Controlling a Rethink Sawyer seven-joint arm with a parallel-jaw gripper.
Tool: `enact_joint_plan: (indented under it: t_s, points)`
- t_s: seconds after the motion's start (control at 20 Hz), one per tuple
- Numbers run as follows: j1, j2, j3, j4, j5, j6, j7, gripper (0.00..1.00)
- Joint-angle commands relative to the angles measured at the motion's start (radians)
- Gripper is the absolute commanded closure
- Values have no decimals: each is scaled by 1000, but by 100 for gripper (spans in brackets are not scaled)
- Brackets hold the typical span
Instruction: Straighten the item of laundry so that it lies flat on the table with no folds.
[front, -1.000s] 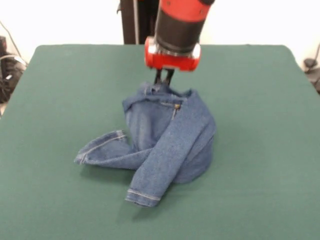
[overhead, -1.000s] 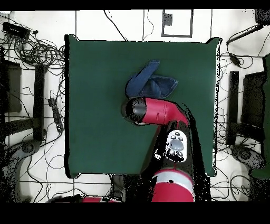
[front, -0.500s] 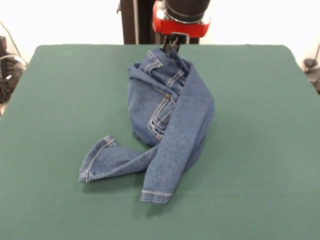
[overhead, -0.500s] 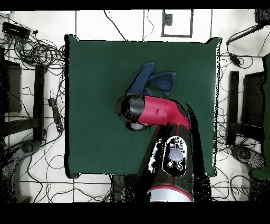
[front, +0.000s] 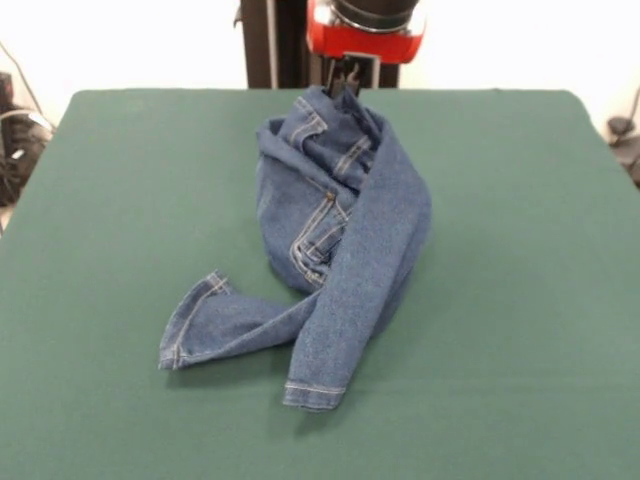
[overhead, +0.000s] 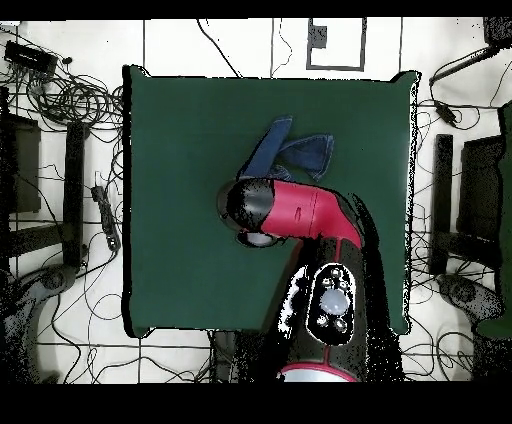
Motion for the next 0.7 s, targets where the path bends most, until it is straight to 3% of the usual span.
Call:
enact_joint_plan:
  t_s: [0.05,0.25,0.55,0.7]
  points:
    - [108,-110,-72,16,47,291,354,100]
    - [152,-166,-120,-34,27,369,352,100]
    - [193,-229,-154,-81,2,374,327,100]
    - [192,-247,-140,-57,3,264,301,100]
